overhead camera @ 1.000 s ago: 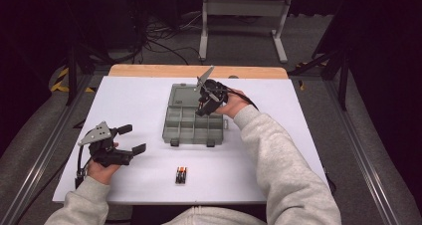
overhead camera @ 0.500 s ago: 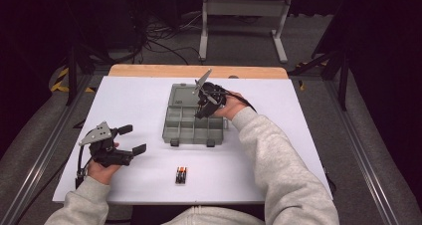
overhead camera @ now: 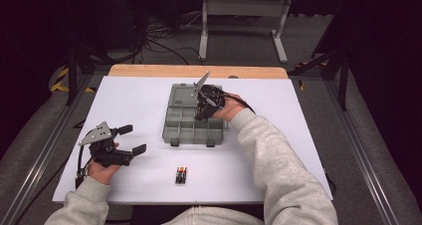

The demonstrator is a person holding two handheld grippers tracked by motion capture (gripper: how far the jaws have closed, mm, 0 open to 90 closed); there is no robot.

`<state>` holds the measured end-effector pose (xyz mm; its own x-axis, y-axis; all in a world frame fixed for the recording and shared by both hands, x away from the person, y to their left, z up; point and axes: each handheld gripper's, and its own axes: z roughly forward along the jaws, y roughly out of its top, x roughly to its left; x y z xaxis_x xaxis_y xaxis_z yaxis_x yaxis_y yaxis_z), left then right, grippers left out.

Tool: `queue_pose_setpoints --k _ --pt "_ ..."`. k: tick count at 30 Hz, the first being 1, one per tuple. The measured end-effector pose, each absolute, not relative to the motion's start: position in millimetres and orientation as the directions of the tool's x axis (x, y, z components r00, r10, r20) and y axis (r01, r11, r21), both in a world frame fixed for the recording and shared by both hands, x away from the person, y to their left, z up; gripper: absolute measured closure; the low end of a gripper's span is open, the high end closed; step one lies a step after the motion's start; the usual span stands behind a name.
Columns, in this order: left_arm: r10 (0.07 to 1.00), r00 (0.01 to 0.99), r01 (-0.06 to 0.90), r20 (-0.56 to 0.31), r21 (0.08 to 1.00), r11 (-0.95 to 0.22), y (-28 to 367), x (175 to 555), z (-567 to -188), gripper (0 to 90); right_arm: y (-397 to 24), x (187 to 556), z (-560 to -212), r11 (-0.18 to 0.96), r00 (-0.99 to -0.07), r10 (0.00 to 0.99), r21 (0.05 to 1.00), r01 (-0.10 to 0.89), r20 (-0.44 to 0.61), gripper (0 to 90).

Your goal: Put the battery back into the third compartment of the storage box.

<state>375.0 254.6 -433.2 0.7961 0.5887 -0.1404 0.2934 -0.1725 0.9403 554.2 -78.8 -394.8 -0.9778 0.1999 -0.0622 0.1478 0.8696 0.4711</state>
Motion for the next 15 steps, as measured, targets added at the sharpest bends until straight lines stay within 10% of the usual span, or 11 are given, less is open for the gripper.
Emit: queue_pose_setpoints --k 15 --pt "0.586 0.798 0.289 -0.136 0.941 -0.174 254.7 374.8 -432.8 5.1 -75.5 553.6 -397.5 0.870 -0.976 0.205 0.469 0.150 -0.067 41.0"
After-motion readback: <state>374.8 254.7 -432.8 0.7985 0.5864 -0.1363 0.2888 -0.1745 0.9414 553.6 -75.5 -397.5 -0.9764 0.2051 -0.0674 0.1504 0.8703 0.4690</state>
